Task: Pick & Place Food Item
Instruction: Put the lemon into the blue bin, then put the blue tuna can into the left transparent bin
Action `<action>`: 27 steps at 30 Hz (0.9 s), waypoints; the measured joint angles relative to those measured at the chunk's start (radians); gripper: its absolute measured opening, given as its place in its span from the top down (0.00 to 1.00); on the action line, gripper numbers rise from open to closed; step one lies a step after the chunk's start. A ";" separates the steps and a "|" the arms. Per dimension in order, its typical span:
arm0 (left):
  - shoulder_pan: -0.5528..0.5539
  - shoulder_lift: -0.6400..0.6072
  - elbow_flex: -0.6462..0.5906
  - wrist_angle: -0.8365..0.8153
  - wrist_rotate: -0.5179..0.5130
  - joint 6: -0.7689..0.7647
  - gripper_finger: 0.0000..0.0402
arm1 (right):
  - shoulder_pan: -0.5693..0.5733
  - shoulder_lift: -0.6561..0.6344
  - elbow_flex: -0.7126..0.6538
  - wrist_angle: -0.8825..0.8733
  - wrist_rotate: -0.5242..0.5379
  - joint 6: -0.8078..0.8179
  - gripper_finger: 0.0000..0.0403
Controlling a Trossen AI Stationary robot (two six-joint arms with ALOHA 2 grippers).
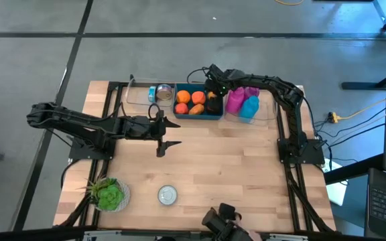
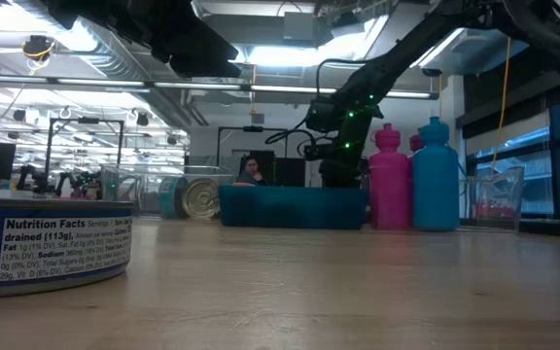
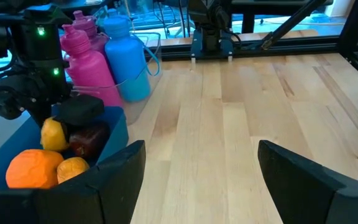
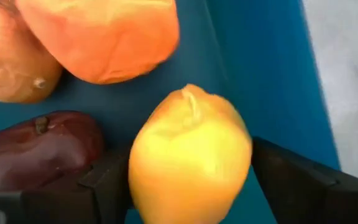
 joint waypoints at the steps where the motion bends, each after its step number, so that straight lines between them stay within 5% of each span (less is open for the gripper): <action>1: 0.000 0.000 0.000 0.000 0.000 0.002 0.26 | 0.000 -0.001 0.000 -0.001 0.014 0.000 0.25; 14: 0.000 0.000 0.000 -0.014 -0.006 0.008 0.26 | 0.029 -0.013 0.236 -0.175 0.045 0.032 0.22; 21: 0.000 0.000 -0.001 -0.066 -0.089 0.036 0.26 | 0.071 -0.157 0.201 0.063 -0.089 0.134 0.22; 27: 0.000 -0.018 -0.001 -0.072 -0.109 0.066 0.26 | 0.120 -0.378 0.025 0.288 -0.108 0.202 0.22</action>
